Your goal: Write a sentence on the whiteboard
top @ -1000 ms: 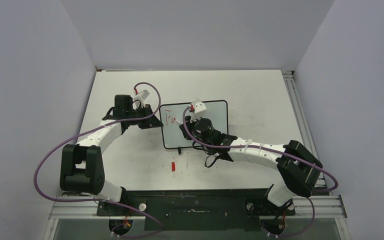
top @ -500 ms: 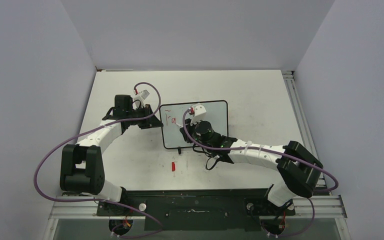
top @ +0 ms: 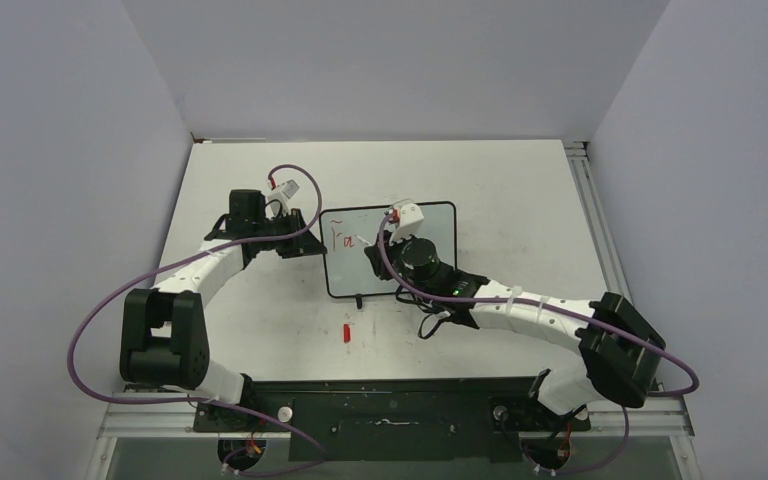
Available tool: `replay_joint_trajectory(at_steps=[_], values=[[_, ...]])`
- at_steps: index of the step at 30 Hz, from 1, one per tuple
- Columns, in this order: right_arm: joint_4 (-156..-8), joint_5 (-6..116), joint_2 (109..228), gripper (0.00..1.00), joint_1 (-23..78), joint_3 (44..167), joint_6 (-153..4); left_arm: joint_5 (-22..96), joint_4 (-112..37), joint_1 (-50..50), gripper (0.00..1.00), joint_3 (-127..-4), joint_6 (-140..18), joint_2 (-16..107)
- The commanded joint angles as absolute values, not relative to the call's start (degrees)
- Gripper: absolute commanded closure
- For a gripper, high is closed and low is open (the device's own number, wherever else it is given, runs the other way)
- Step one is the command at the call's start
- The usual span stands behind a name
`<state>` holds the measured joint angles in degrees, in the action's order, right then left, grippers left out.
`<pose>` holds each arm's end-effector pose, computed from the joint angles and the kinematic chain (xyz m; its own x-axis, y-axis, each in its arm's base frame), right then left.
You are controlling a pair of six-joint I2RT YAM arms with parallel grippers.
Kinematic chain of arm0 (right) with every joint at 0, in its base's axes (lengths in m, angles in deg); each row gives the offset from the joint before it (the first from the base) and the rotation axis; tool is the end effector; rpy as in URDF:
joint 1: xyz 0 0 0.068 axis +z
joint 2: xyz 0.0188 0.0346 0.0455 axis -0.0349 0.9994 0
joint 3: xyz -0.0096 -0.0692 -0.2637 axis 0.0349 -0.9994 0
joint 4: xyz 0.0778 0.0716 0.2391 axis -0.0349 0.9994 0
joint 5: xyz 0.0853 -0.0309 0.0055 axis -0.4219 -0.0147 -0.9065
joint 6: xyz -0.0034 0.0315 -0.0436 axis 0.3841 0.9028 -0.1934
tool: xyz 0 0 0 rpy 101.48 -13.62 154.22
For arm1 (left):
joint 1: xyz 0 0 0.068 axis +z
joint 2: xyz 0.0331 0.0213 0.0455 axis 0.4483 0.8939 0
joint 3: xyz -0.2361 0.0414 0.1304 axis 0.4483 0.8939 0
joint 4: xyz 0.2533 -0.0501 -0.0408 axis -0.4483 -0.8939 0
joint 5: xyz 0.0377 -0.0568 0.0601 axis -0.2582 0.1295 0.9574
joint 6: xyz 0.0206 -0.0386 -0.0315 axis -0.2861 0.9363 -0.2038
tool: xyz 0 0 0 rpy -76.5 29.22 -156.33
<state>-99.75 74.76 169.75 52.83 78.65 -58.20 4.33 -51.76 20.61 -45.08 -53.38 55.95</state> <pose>0.1942 0.2629 0.2598 -0.4184 0.0752 -0.9051 -0.5651 0.7586 0.3242 0.3024 -0.0554 0.2173 -0.8468 -0.1556 -0.5086 0.2741 0.6918 -0.6681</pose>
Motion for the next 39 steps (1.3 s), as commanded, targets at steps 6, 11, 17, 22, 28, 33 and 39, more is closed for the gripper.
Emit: replay_joint_trajectory(at_steps=[6, 11, 17, 22, 28, 33, 39], values=[[-103.47, 74.9, 172.2, 0.95, 52.7, 81.0, -59.01, 3.06, -52.13, 20.22, 0.92, -47.27, -53.53, 55.23], [-103.96, 74.96, 173.36, 0.95, 52.67, 81.18, -58.89, 3.02, -52.12, 20.22, 0.92, -47.34, -53.53, 55.23], [-104.38, 75.12, 174.14, 0.95, 52.31, 81.05, -58.64, 3.0, -52.16, 20.22, 0.92, -47.28, -53.53, 55.23], [-104.37, 75.02, 174.75, 0.95, 52.14, 81.05, -58.69, 2.99, -52.15, 20.22, 0.92, -47.23, -53.53, 55.14], [-104.05, 76.72, 174.51, 0.95, 52.14, 80.58, -58.4, 2.98, -52.12, 20.22, 0.92, -47.27, -53.53, 55.14], [-103.33, 79.39, 172.95, 0.95, 52.08, 79.64, -58.04, 3.02, -52.17, 20.22, 0.92, -47.27, -53.53, 55.05], [-102.52, 81.19, 170.75, 0.95, 51.27, 78.28, -57.8, 3.02, -52.17, 20.22, 0.92, -47.25, -53.49, 55.04]])
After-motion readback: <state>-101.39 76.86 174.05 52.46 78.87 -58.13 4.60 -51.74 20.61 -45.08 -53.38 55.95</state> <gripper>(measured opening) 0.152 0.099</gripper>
